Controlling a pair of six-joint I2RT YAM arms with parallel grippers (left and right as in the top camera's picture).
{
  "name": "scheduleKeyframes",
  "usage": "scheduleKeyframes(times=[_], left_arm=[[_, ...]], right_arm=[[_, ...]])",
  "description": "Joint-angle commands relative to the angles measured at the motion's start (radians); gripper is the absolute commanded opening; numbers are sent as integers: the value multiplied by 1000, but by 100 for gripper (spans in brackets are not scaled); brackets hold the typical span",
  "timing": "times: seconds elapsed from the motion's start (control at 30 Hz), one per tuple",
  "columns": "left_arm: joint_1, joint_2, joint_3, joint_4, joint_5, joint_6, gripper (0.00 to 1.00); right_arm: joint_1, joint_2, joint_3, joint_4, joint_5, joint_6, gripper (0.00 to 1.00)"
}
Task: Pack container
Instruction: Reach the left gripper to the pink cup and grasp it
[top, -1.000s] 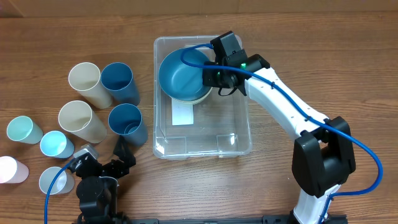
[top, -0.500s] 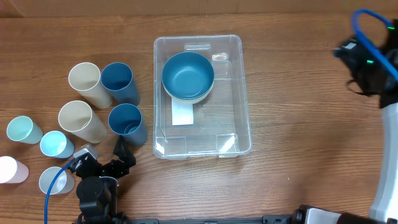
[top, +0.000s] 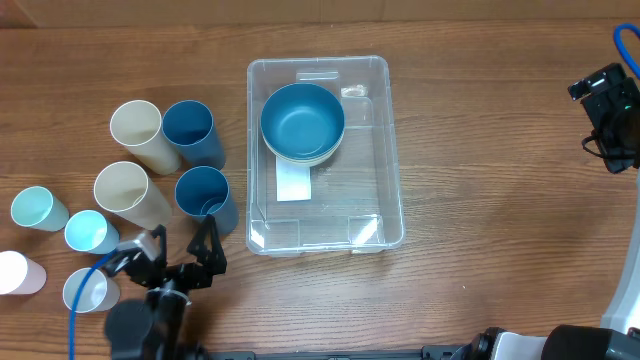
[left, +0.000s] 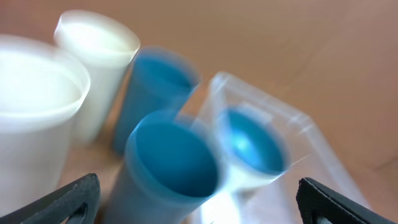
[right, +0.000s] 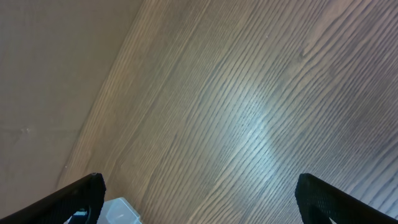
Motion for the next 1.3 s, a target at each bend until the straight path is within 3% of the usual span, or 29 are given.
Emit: scheduleKeyframes(times=[0.0, 0.07, 0.17, 0.3, 0.37, 0.43, 0.5, 0.53, 0.6, 0.63, 0.77, 0.87, 0.93, 1.07, 1.27], left_arm=[[-9, -7, 189, -1, 37, -7, 100], [-9, 5, 293, -25, -52, 2, 100], [-9, 109, 448, -139, -391, 82, 100], [-5, 590, 826, -474, -581, 82, 100], [-5, 809, 1029, -597, -586, 151, 100], [-6, 1013, 1287, -747, -481, 216, 100], [-6, 1152, 1436, -815, -406, 216, 100], [-4, 1189, 1445, -845, -423, 209, 100], [56, 1220, 1445, -990, -645, -154, 100], [133, 1228, 1444, -1033, -652, -249, 100], [458, 1238, 1442, -1023, -599, -335, 100], [688, 1328, 1440, -995, -447, -342, 100], [770, 1461, 1440, -995, -450, -320, 100], [860, 1669, 1440, -925, -349, -122, 87], [967, 1820, 1415, -892, -346, -5, 83]], right_arm=[[2, -5, 6, 2, 3, 6, 100], [2, -5, 6, 2, 3, 6, 100], [2, -5, 6, 2, 3, 6, 100], [2, -5, 6, 2, 3, 6, 100], [2, -5, 6, 2, 3, 6, 100], [2, -5, 6, 2, 3, 6, 100], [2, -5, 6, 2, 3, 6, 100], [2, -5, 6, 2, 3, 6, 100], [2, -5, 6, 2, 3, 6, 100], [2, -5, 6, 2, 3, 6, 100], [2, -5, 6, 2, 3, 6, 100], [2, -5, 6, 2, 3, 6, 100], [2, -5, 6, 2, 3, 6, 100], [2, -5, 6, 2, 3, 6, 100], [2, -5, 6, 2, 3, 6, 100]])
